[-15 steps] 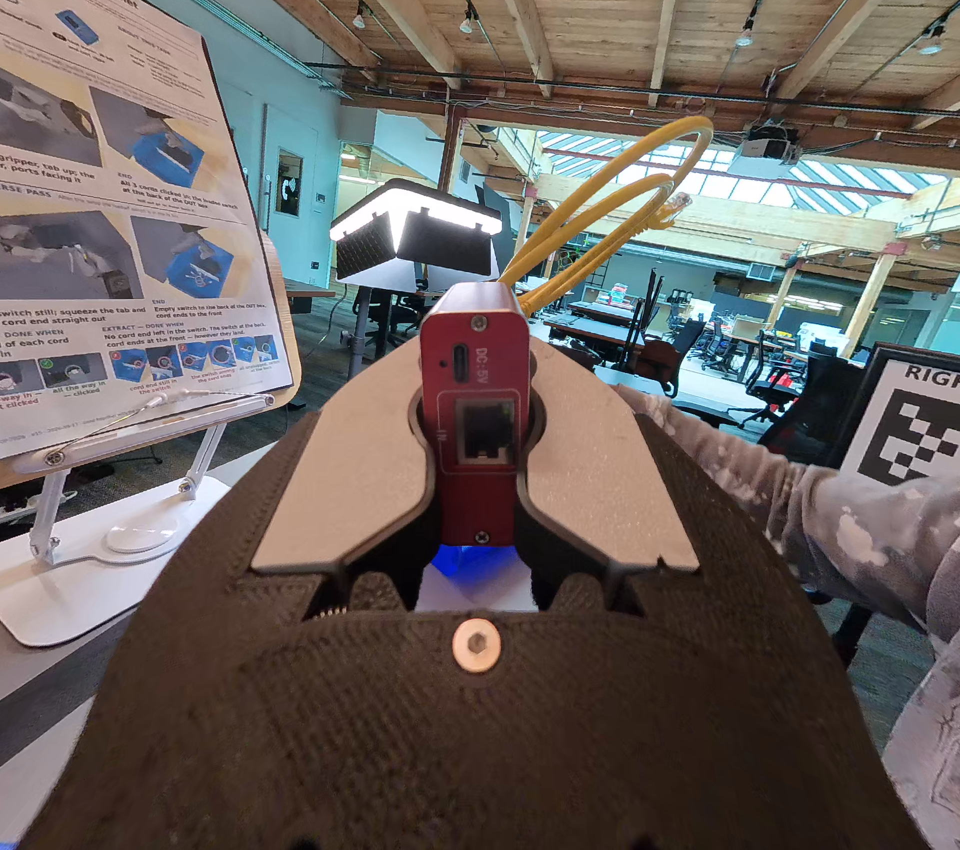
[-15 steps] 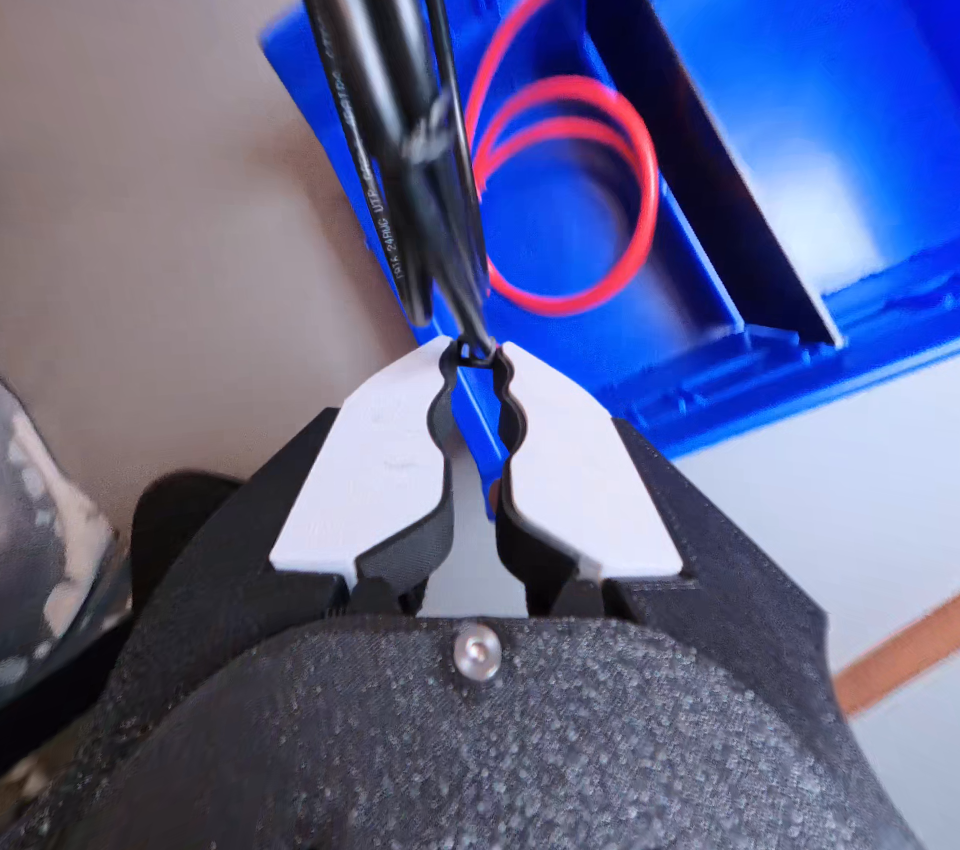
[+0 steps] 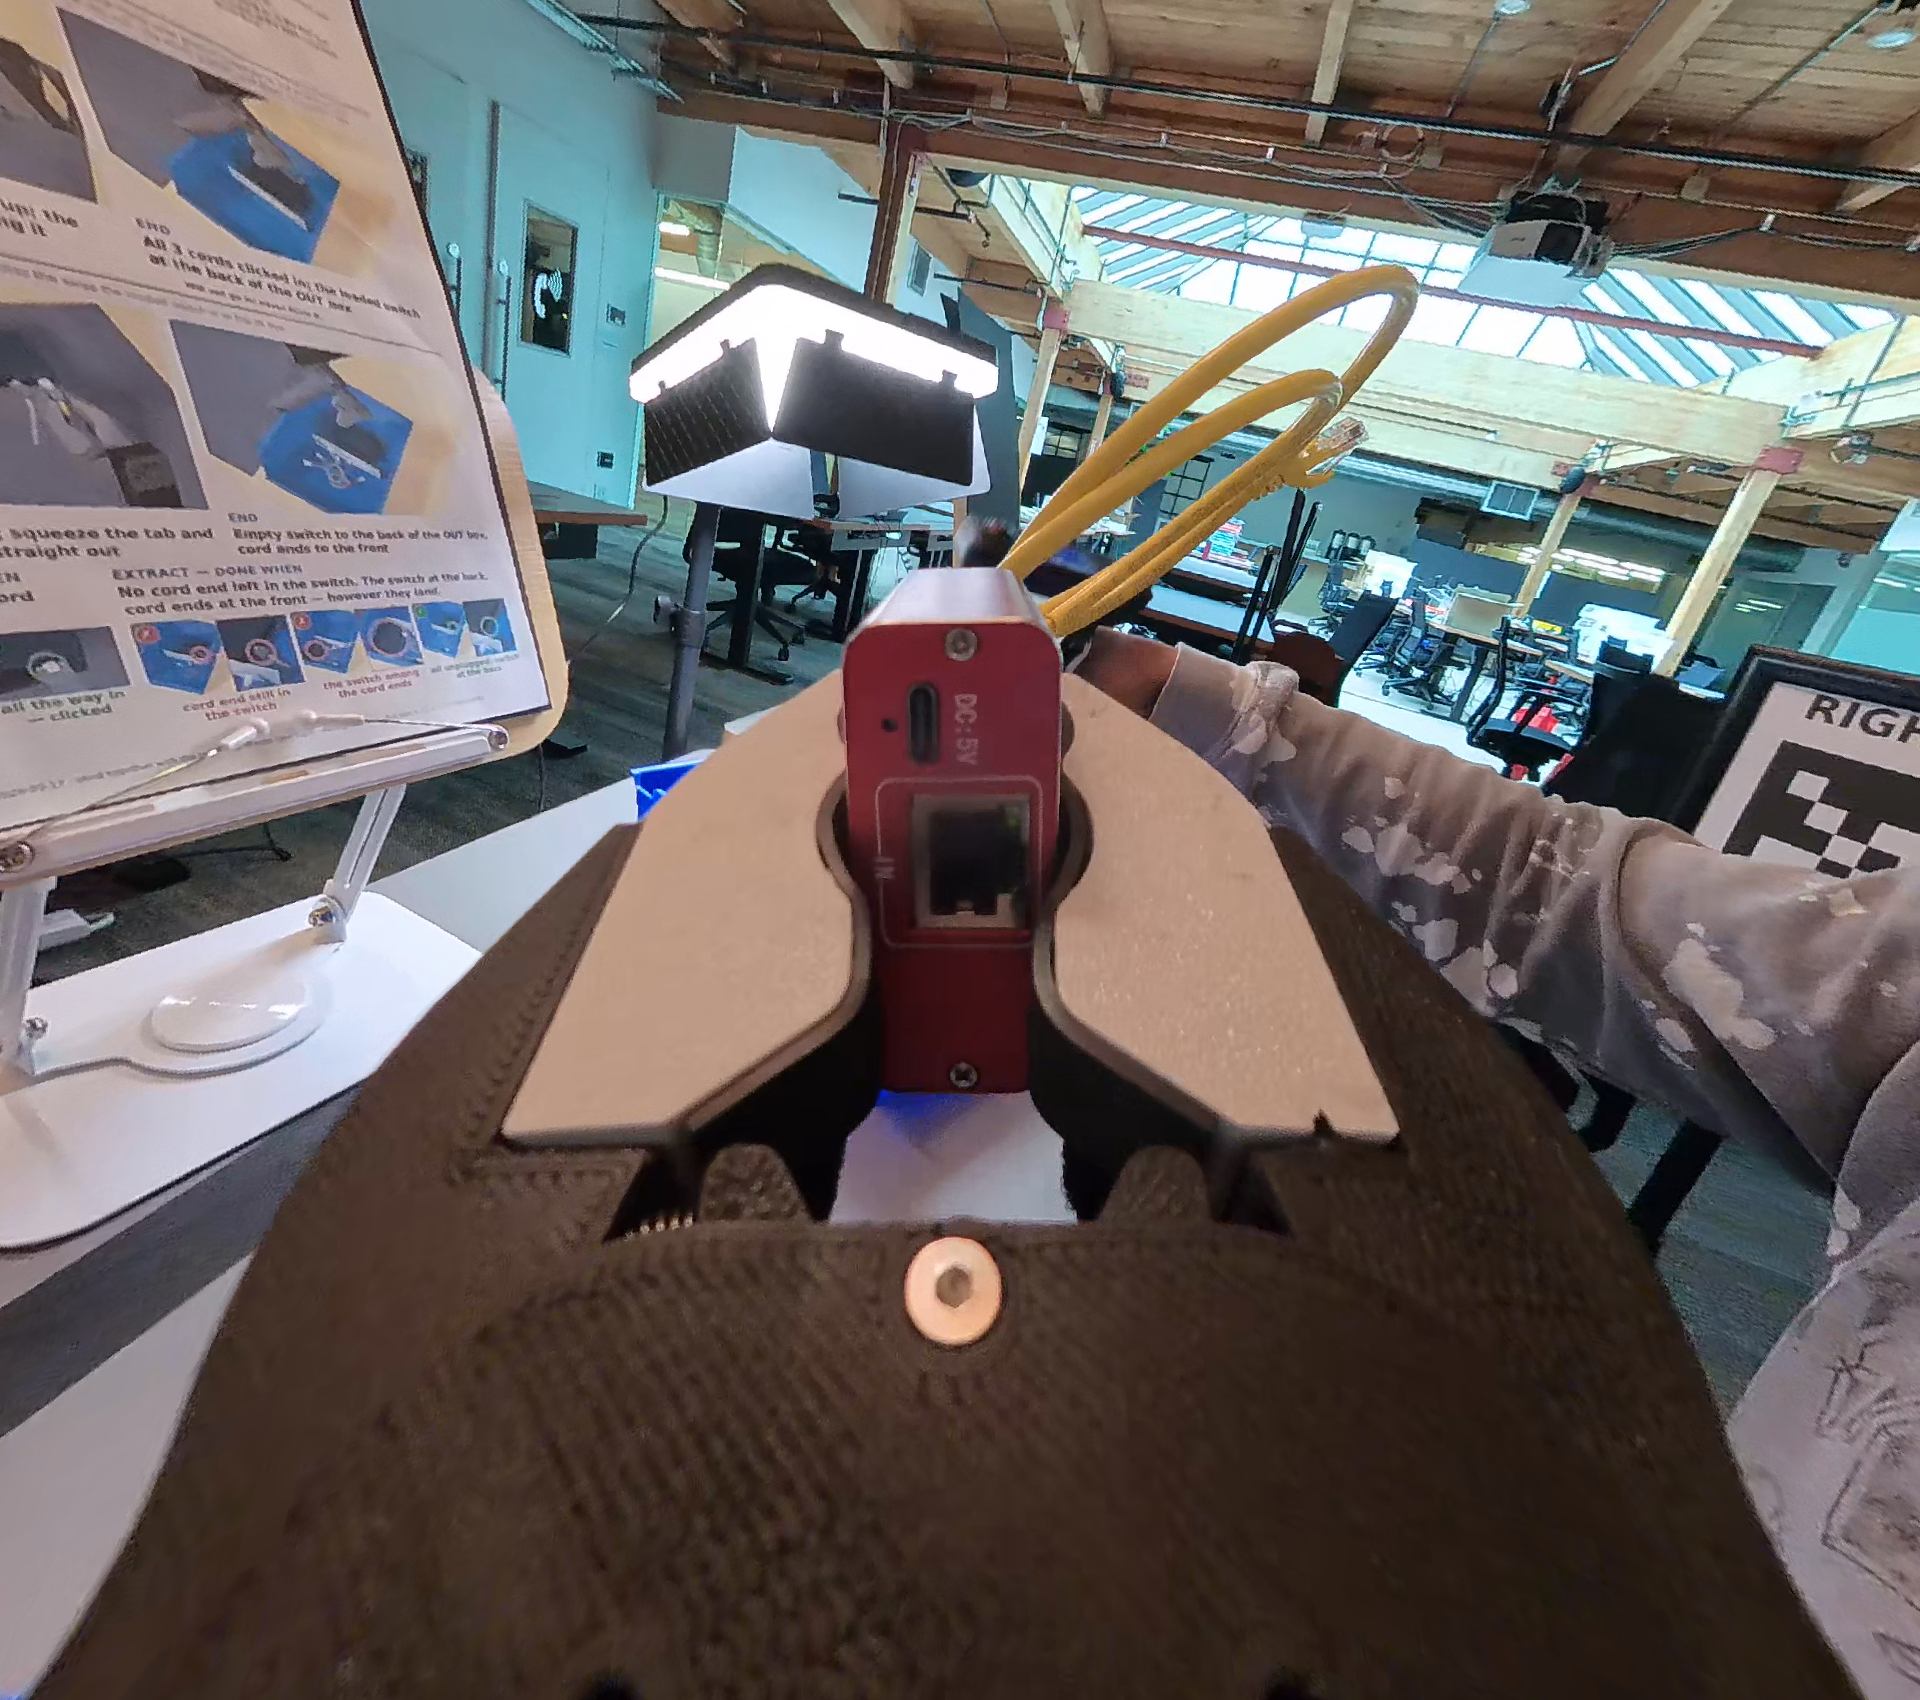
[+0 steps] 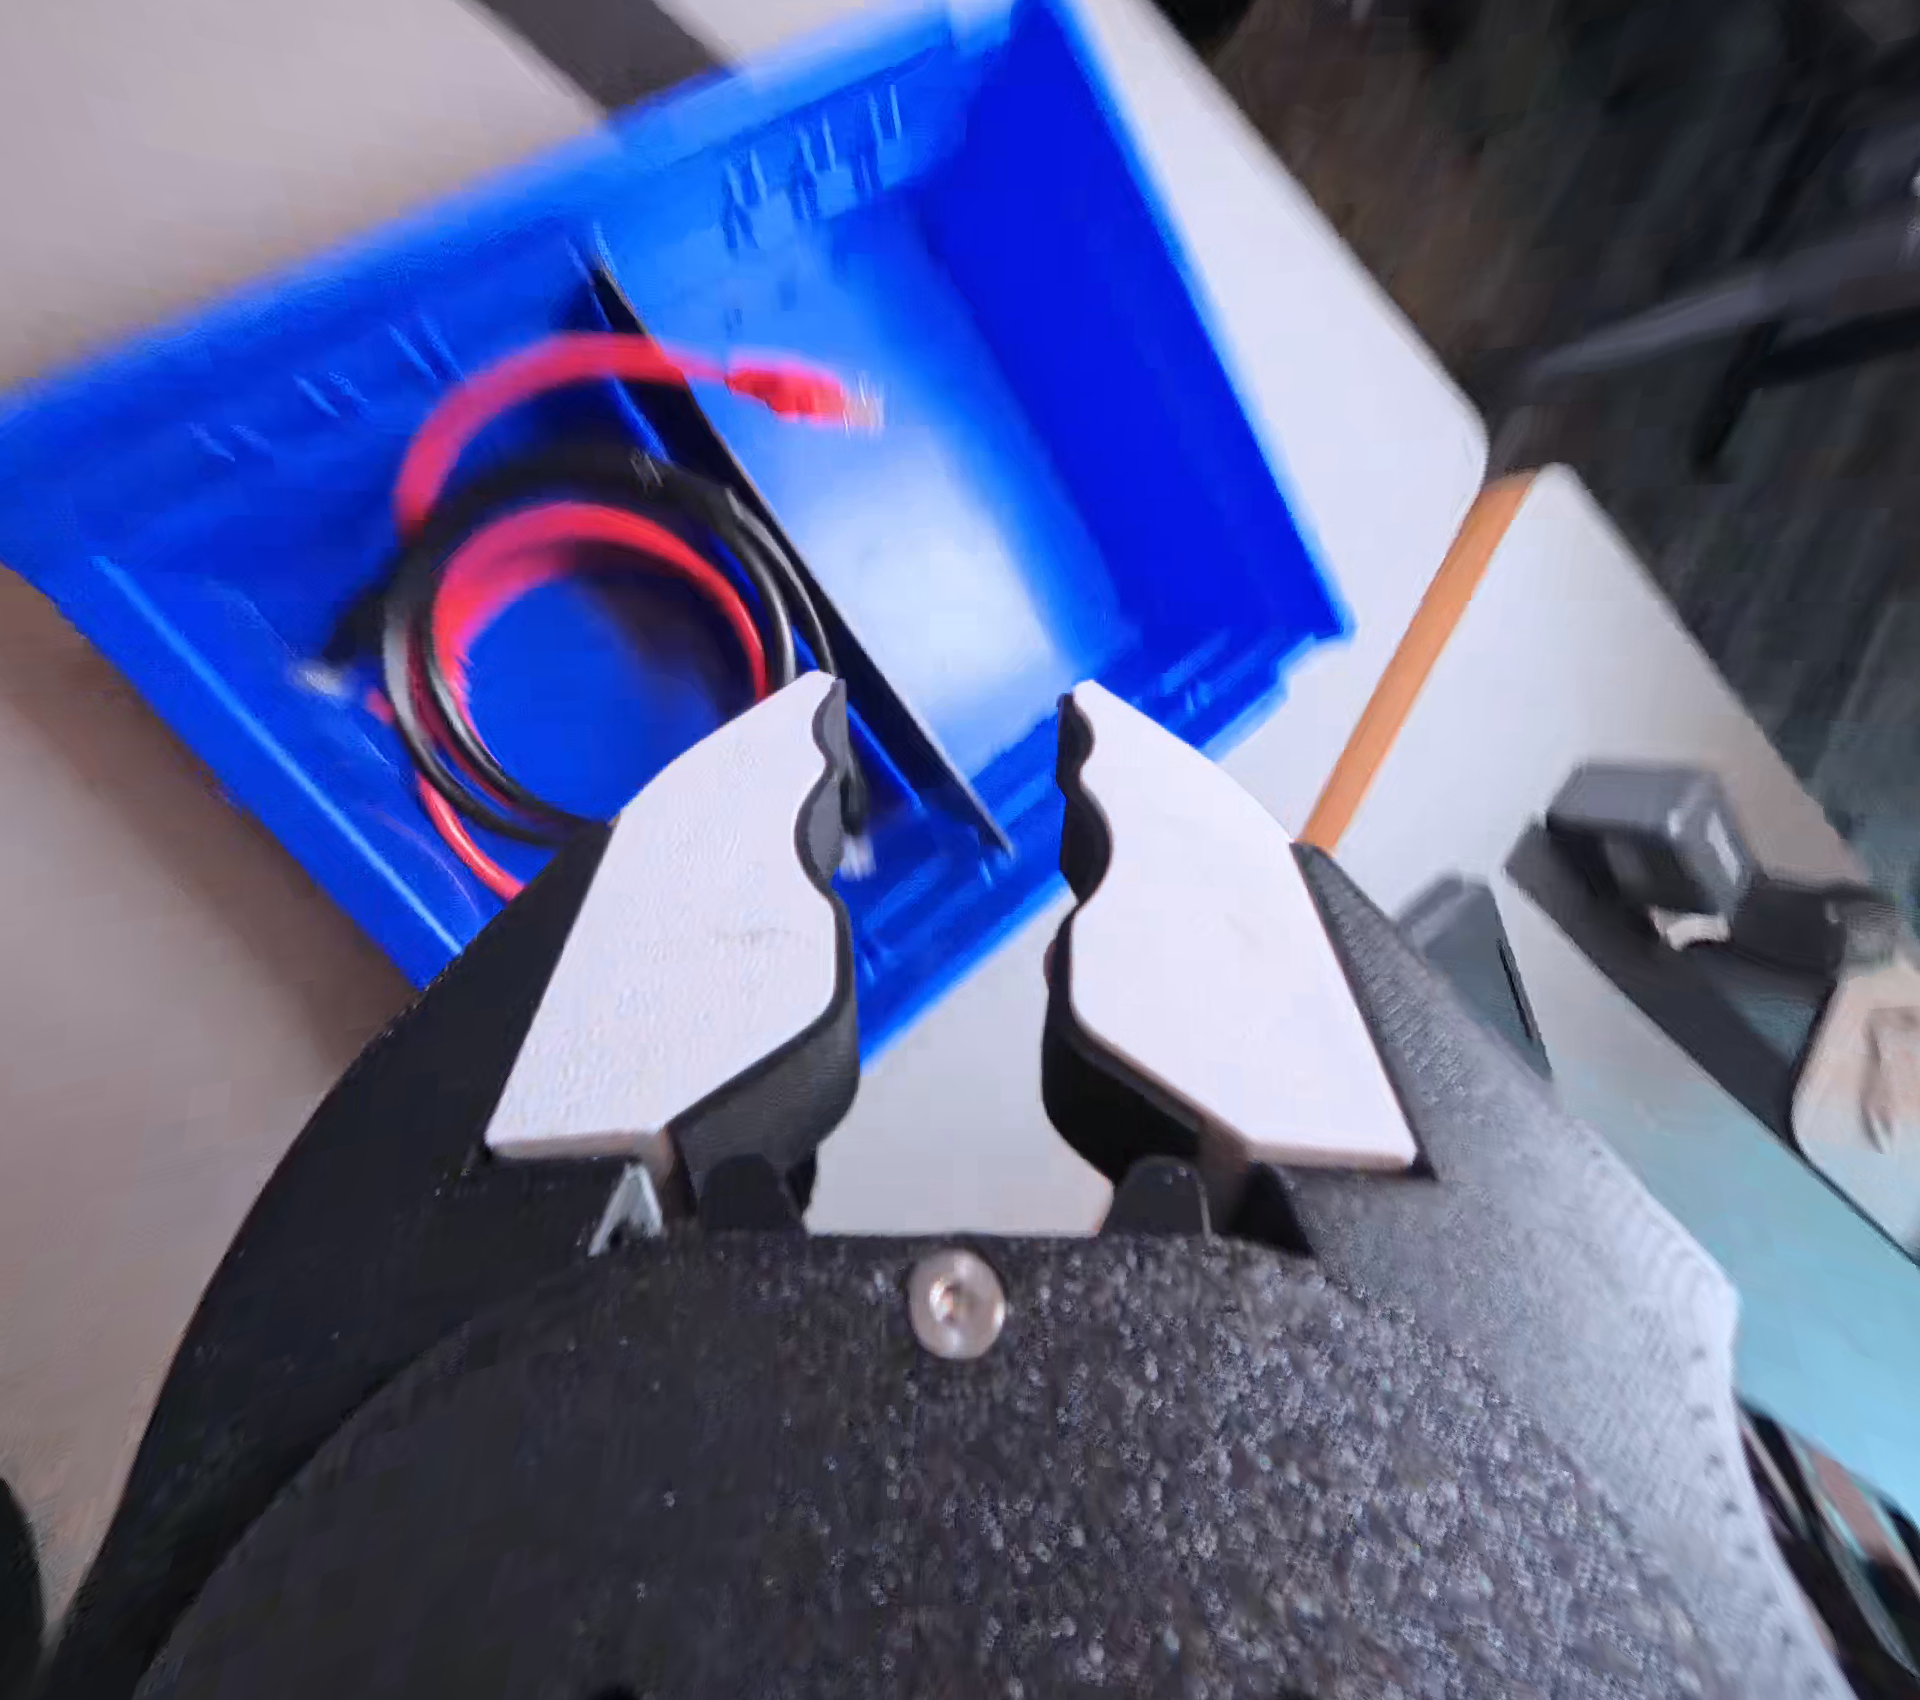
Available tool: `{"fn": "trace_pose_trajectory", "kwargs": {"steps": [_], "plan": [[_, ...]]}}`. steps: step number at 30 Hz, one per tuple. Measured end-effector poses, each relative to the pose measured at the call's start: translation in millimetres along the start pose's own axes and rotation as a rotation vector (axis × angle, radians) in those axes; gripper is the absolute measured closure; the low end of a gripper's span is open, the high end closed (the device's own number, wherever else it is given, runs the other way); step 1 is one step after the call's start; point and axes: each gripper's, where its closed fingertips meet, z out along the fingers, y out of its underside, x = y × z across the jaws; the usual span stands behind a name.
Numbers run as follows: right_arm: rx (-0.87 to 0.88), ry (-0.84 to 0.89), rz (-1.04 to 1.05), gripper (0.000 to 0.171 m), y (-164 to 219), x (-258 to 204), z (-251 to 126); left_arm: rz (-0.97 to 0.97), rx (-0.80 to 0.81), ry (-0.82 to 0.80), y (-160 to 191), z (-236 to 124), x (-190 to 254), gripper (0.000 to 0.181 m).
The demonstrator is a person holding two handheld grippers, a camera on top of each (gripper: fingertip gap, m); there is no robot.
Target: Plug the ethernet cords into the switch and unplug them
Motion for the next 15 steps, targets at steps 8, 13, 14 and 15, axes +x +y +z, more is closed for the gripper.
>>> {"fn": "trace_pose_trajectory", "kwargs": {"steps": [8,13,14,15], "plan": [[0.684,-0.574,-0.033,0.131,-101,-180,-53,-0.139,-0.029,0.061,27,22,-1,0.152],[1.068,-0.927,0.056,0.131,-138,-265,-118,-0.216,-0.059,0.140,49,40,11,0.152],[1.130,-1.005,0.103,0.131,-144,-269,-133,-0.224,-0.065,0.155,53,44,14,0.152],[1.175,-1.075,0.147,0.132,-148,-271,-146,-0.231,-0.072,0.170,58,47,17,0.152]]}}
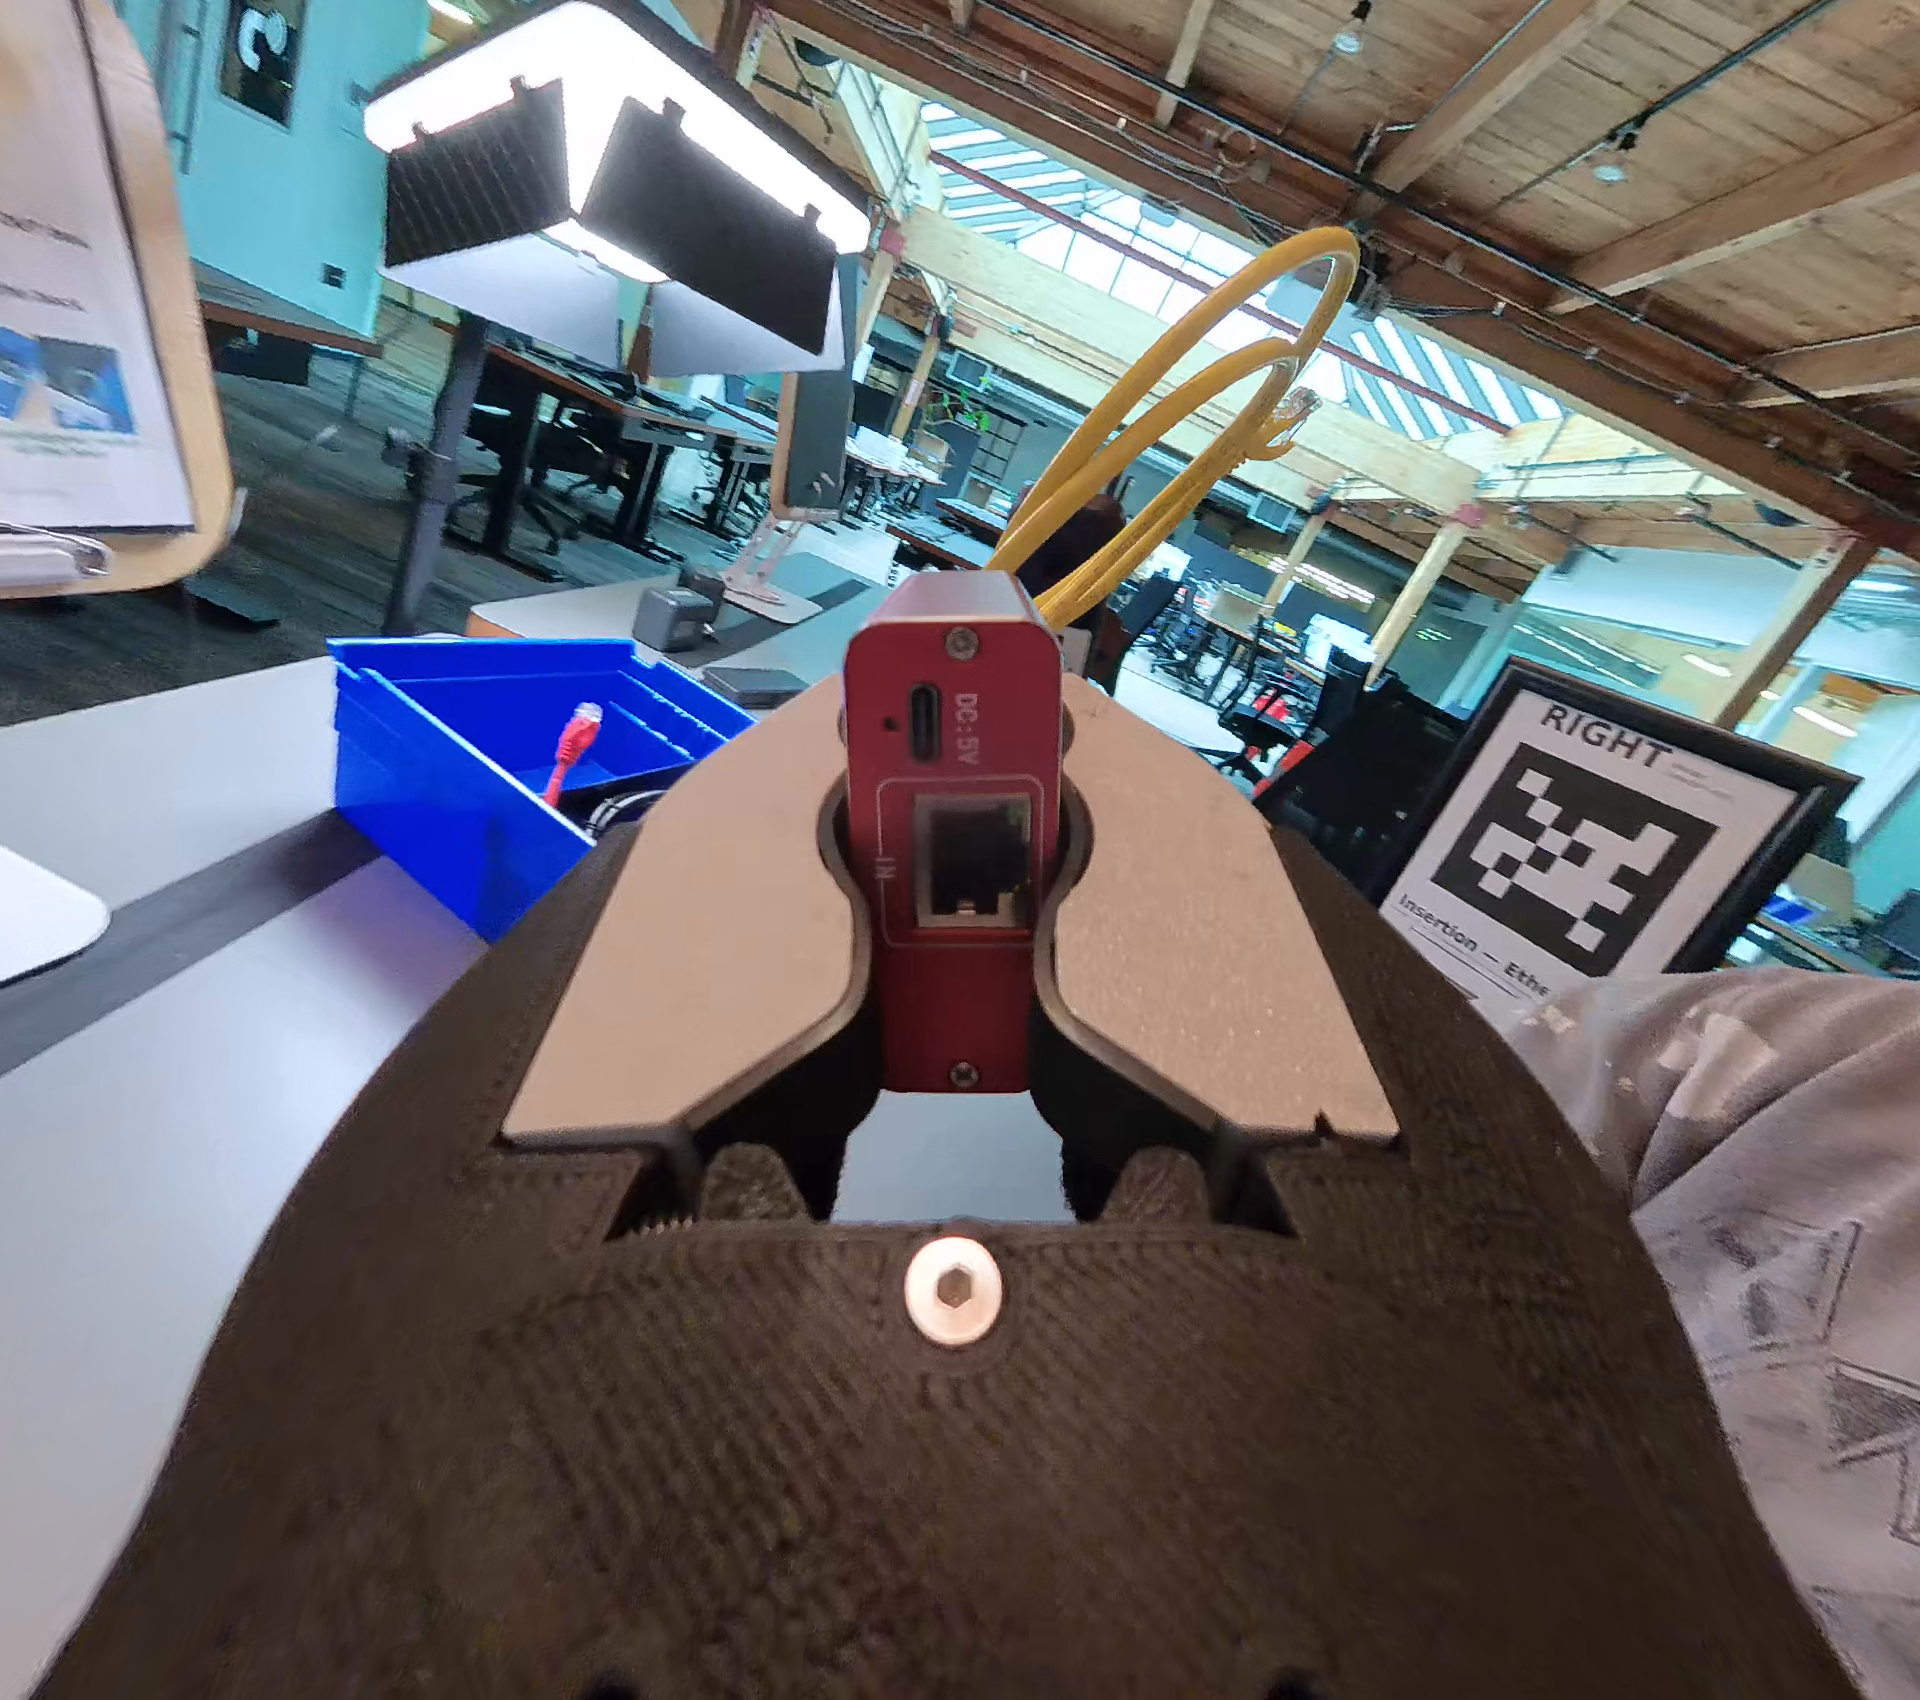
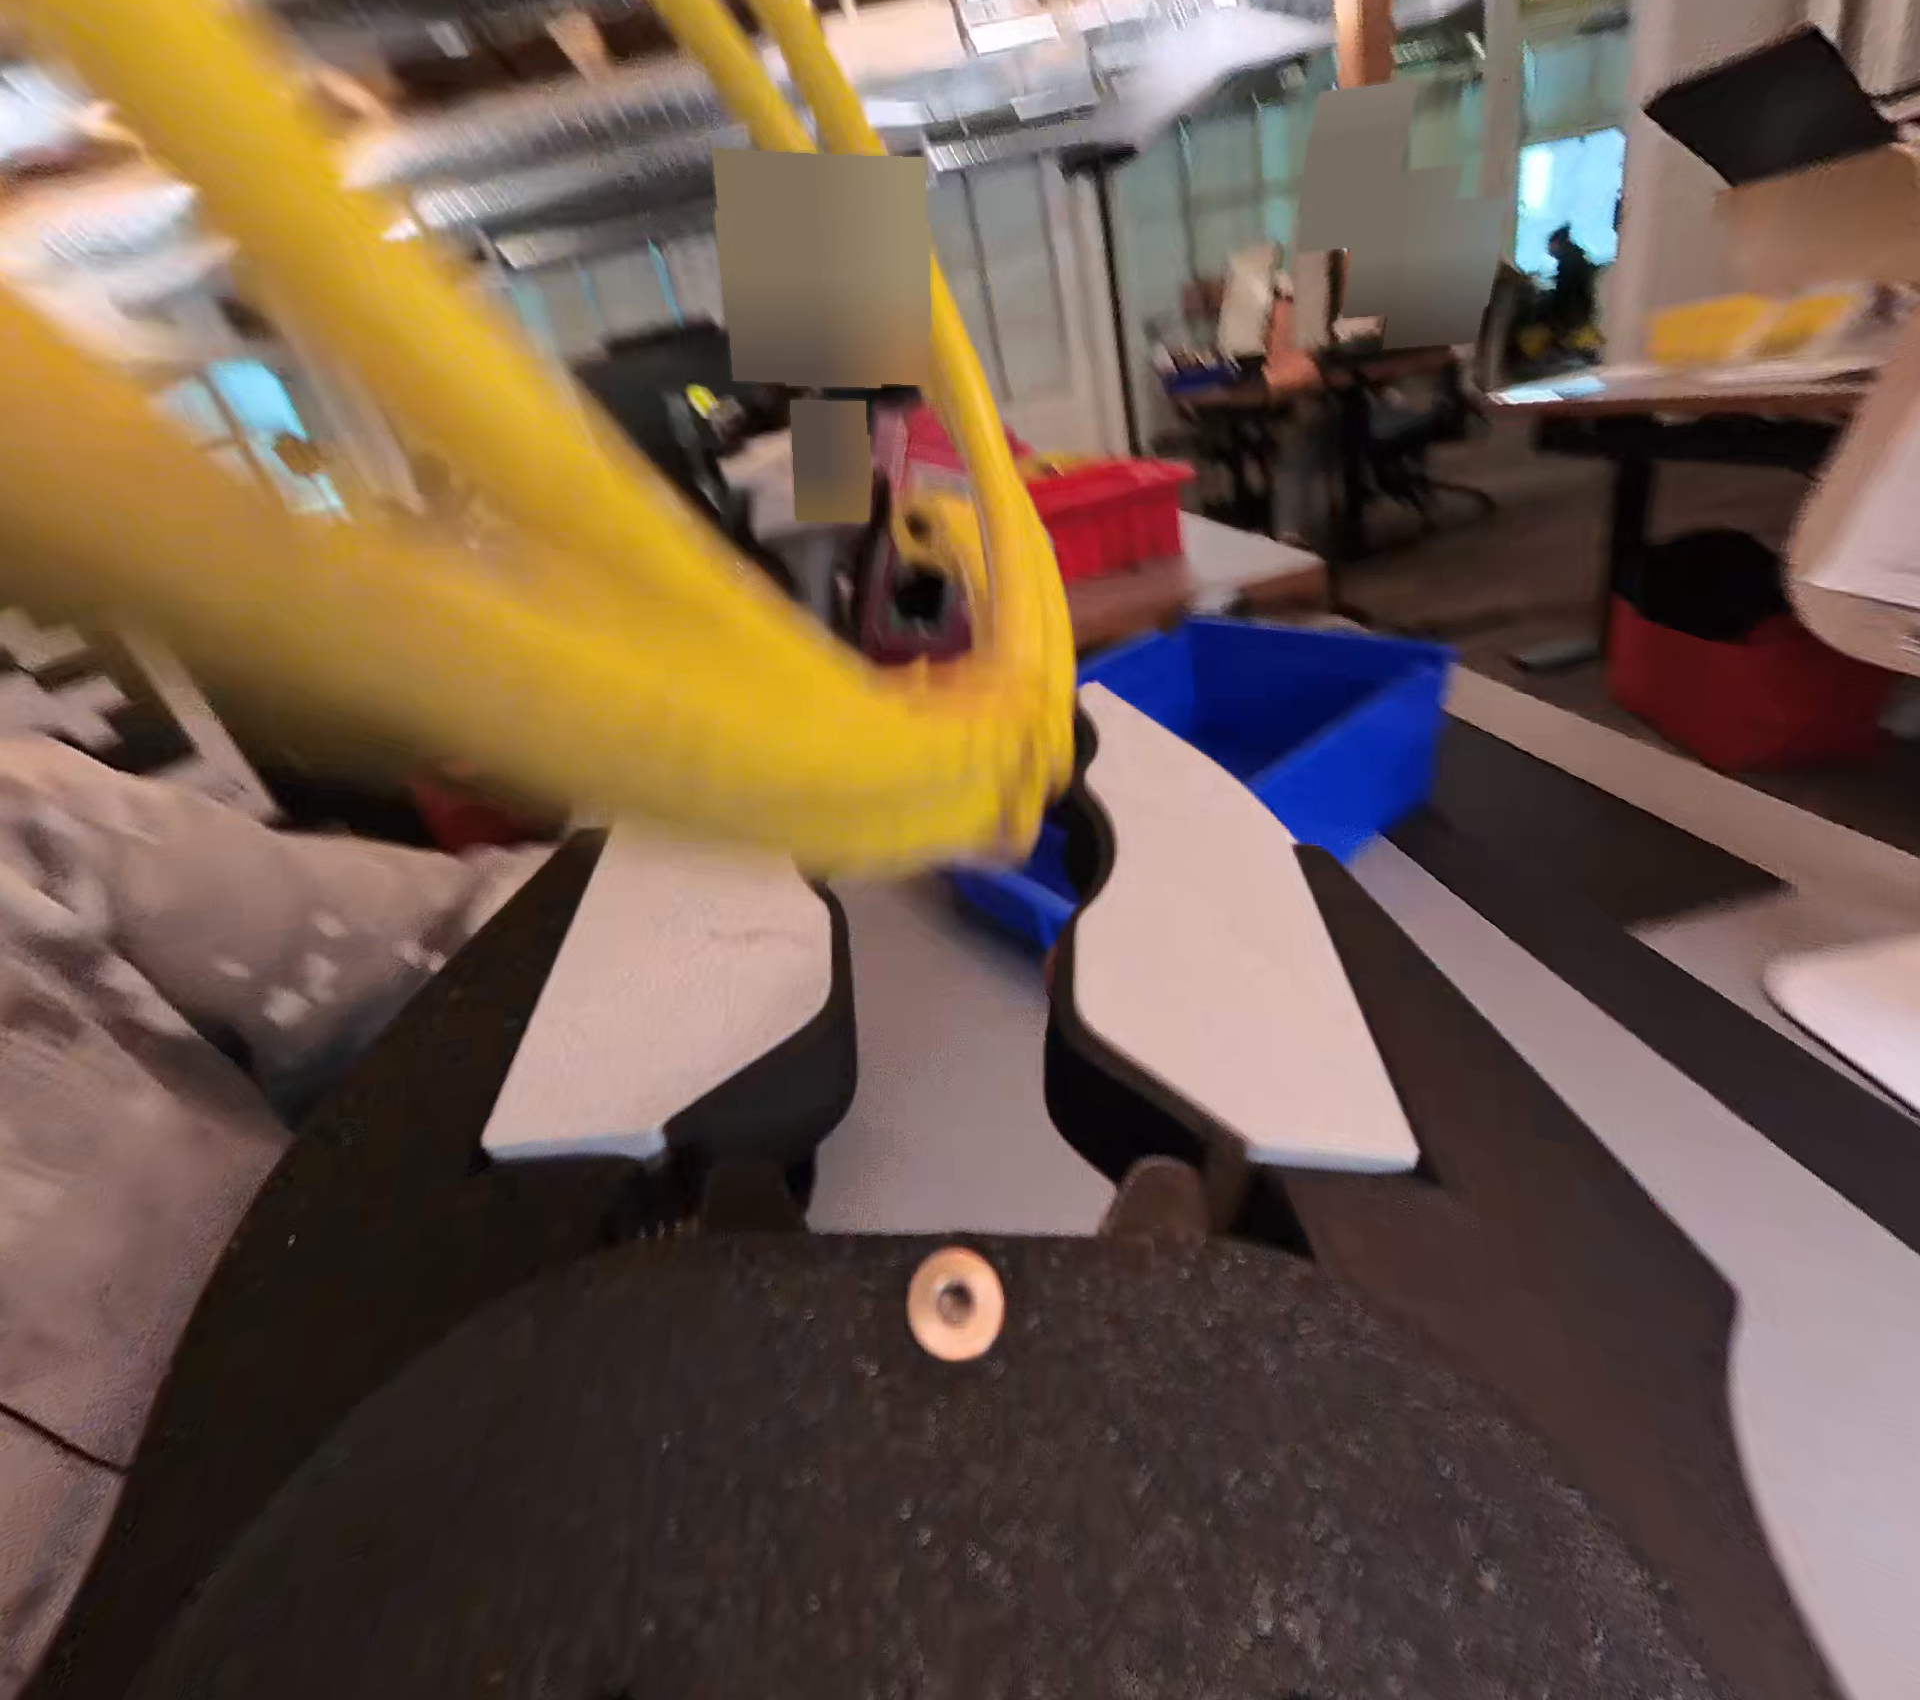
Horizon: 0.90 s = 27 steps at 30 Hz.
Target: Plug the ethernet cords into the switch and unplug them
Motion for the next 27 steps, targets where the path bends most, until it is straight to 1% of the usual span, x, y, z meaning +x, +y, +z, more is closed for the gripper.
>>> {"fn": "trace_pose_trajectory", "kwargs": {"steps": [2,4,5,9,15,20,24,27], "plan": [[0.085,-0.058,0.057,0.132,-15,-10,4,-0.008,-0.023,0.022,10,8,2,0.151],[0.114,-0.053,0.066,0.143,-19,-11,3,-0.013,-0.031,0.053,18,15,6,0.151],[0.107,-0.047,0.054,0.147,-18,-11,2,-0.015,-0.038,0.063,21,18,7,0.152],[0.049,-0.016,0.009,0.154,-9,-9,-7,0.007,-0.072,0.062,31,24,7,0.151],[-0.012,-0.053,-0.013,0.155,-4,-14,-15,0.048,-0.115,0.069,39,28,12,0.152],[-0.081,-0.094,-0.050,0.156,0,-25,-17,0.157,-0.186,0.120,45,25,24,0.151],[-0.130,-0.117,-0.109,0.157,3,-37,-17,0.267,-0.268,0.127,51,21,33,0.151],[-0.156,-0.114,-0.118,0.157,3,-39,-17,0.330,-0.303,0.098,53,20,34,0.152]]}}
